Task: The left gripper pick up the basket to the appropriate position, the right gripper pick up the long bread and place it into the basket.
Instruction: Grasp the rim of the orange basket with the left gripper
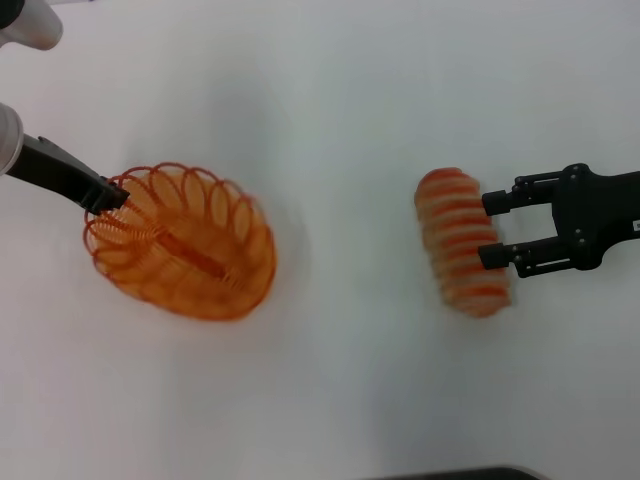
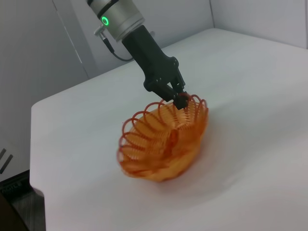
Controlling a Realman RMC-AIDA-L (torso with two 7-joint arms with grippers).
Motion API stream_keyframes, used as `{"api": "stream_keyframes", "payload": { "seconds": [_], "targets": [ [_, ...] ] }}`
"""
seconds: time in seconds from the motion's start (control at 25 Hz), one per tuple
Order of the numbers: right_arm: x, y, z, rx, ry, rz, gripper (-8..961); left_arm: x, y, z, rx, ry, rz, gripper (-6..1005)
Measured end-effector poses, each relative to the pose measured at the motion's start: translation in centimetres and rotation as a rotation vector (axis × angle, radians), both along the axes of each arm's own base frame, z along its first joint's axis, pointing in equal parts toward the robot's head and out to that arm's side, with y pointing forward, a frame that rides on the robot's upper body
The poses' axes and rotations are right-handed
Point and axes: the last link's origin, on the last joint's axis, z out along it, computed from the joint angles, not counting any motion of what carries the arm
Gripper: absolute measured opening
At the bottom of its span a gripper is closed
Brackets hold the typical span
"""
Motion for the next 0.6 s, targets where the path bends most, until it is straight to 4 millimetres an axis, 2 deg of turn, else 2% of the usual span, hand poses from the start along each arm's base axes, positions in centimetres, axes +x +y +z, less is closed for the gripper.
{"api": "stream_keyframes", "payload": {
  "seconds": [0.28,0.44,0.6],
  "targets": [
    [-0.2,0.2,0.1,0.002,0.0,0.004,775,0.3,0.1,0.1,0.003,0.002,0.021,153],
    [-0.2,0.3,0.2,0.011,0.003,0.003,775,0.5,0.2,0.6,0.013,-0.015,0.09,89],
    [-0.1,0.5,0.5,0.032,0.008,-0.006,775,1.1,0.1,1.4,0.029,-0.061,0.169,90]
  ]
}}
